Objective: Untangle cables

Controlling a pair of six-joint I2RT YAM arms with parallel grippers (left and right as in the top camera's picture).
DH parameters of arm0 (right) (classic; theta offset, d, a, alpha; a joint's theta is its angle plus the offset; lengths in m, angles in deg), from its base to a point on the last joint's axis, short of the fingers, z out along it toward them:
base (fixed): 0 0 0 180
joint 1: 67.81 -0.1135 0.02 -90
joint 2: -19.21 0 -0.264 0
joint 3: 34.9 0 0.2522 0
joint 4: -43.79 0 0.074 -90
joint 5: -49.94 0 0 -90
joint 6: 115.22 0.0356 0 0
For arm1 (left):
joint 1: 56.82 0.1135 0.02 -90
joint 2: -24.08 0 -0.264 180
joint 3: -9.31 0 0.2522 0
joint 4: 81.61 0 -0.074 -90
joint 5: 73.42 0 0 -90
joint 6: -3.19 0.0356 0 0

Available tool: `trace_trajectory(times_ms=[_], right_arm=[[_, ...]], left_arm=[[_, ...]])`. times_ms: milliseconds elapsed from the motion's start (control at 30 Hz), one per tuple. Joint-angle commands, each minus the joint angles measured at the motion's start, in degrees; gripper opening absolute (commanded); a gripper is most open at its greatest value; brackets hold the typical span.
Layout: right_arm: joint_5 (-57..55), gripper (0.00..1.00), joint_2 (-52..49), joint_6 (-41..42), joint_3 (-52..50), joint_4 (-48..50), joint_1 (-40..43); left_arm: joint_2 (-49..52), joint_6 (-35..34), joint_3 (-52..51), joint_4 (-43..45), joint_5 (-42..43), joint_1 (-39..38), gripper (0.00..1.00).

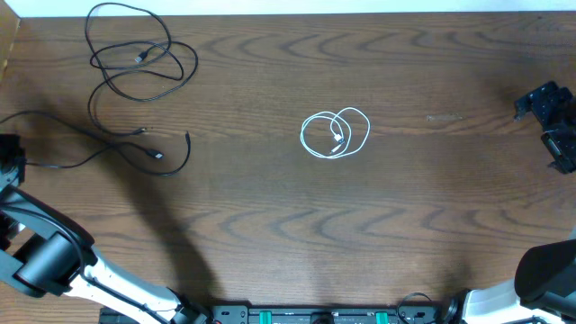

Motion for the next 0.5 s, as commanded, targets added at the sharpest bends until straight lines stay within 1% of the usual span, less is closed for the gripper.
trace_trajectory(times_ms=[0, 67, 100, 167, 200, 233, 267, 300, 333, 467], right_arm=[[-0.3, 0.99, 0.0, 0.7, 0.0, -0.1, -0.1], [-0.3, 0.99, 0.0, 0.7, 0.0, -0.1, -0.1], [-0.3, 0.99, 0.0, 0.7, 0.0, -0.1, -0.1], [-0.3, 0.99, 0.0, 0.7, 0.0, -0.1, -0.1], [-0.3, 0.99, 0.0, 0.7, 0.0, -0.1, -0.1], [-0.3, 0.99, 0.0, 0.7, 0.0, -0.1, -0.1], [-0.3, 0.99, 0.0, 0.7, 0.0, -0.1, -0.1], [-0.3, 0.99, 0.0, 0.7, 0.0, -0.1, -0.1], [-0.3, 0.99, 0.0, 0.7, 0.0, -0.1, -0.1], [-0.3, 0.99, 0.0, 0.7, 0.0, -0.1, -0.1]], left_arm=[[-0.5, 2.9, 0.8, 0.8, -1.3, -1.1, 0.08], [-0.5, 3.1, 0.8, 0.8, -3.3, -1.3, 0.09], [-0.5, 3.1, 0.8, 0.7, -4.2, -1.3, 0.15], [-0.5, 3.3, 0.8, 0.3, -5.2, -1.2, 0.32], [-0.5, 3.3, 0.7, 0.1, -5.8, -1.2, 0.5], [-0.5, 3.3, 0.7, -0.3, -6.4, -1.2, 0.65], [-0.5, 3.3, 0.7, -0.7, -7.0, -1.2, 0.77], [-0.5, 3.3, 0.7, -1.0, -7.2, -1.2, 0.81], [-0.5, 3.3, 0.7, -1.5, -7.2, -1.2, 0.82], [-0.5, 3.3, 0.7, -3.7, -7.2, -1.2, 0.82]])
